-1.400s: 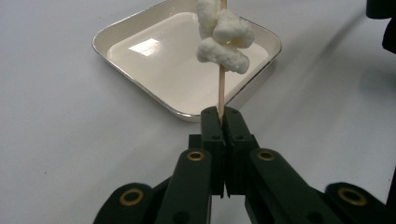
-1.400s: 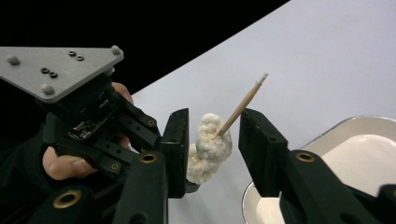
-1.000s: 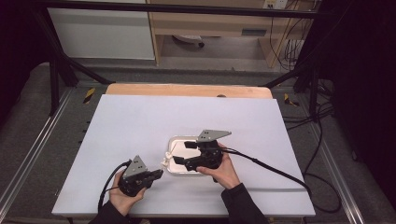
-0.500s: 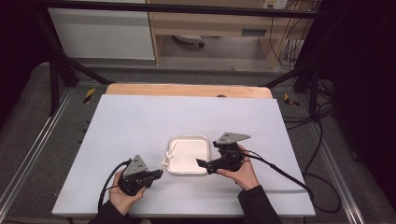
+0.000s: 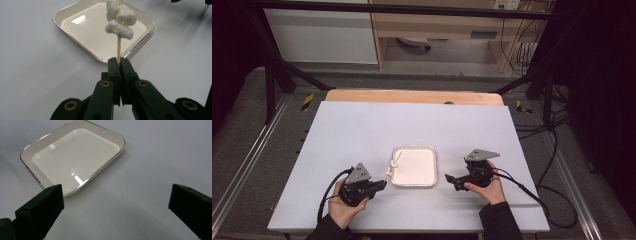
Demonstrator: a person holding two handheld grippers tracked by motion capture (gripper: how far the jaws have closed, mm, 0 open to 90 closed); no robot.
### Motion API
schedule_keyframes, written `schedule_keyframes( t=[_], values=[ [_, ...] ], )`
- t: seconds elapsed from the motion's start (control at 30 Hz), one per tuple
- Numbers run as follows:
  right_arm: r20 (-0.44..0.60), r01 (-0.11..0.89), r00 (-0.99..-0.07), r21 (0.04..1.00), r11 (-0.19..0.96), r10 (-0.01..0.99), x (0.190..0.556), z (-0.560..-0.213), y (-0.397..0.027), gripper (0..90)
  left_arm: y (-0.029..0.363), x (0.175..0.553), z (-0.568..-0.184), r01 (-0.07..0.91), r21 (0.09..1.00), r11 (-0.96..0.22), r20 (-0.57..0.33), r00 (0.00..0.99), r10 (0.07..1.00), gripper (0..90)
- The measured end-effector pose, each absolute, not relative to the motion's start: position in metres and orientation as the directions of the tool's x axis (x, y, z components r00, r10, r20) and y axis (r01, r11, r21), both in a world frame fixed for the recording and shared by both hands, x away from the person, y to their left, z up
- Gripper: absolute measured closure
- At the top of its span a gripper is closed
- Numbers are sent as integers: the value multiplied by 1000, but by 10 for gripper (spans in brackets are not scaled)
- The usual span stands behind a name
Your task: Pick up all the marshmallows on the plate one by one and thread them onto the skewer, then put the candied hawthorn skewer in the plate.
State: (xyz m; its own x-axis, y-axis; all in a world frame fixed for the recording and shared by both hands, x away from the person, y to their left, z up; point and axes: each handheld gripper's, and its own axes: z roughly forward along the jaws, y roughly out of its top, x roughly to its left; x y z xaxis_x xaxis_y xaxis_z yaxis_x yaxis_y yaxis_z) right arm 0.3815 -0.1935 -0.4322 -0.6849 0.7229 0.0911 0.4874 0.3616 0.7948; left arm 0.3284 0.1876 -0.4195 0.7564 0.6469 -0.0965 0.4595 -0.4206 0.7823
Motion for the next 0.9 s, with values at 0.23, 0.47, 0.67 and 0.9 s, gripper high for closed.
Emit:
schedule_keyframes(
  t=[0.23, 0.47, 0.67, 0.9],
  values=[
    [78, 484, -683, 792, 371, 726, 376, -441, -215, 7, 185, 334, -414, 468, 772, -430, -91, 751, 653, 884],
    [89, 501, -669, 787, 359, 738, 370, -444, -231, 9, 175, 342, -409, 479, 757, -445, -94, 753, 651, 884],
    [90, 509, -659, 784, 355, 747, 369, -446, -238, 10, 167, 350, -406, 489, 749, -446, -98, 749, 656, 884],
    [74, 515, -665, 766, 384, 743, 367, -449, -239, 7, 155, 362, -405, 502, 734, -457, -95, 742, 663, 884]
  ],
)
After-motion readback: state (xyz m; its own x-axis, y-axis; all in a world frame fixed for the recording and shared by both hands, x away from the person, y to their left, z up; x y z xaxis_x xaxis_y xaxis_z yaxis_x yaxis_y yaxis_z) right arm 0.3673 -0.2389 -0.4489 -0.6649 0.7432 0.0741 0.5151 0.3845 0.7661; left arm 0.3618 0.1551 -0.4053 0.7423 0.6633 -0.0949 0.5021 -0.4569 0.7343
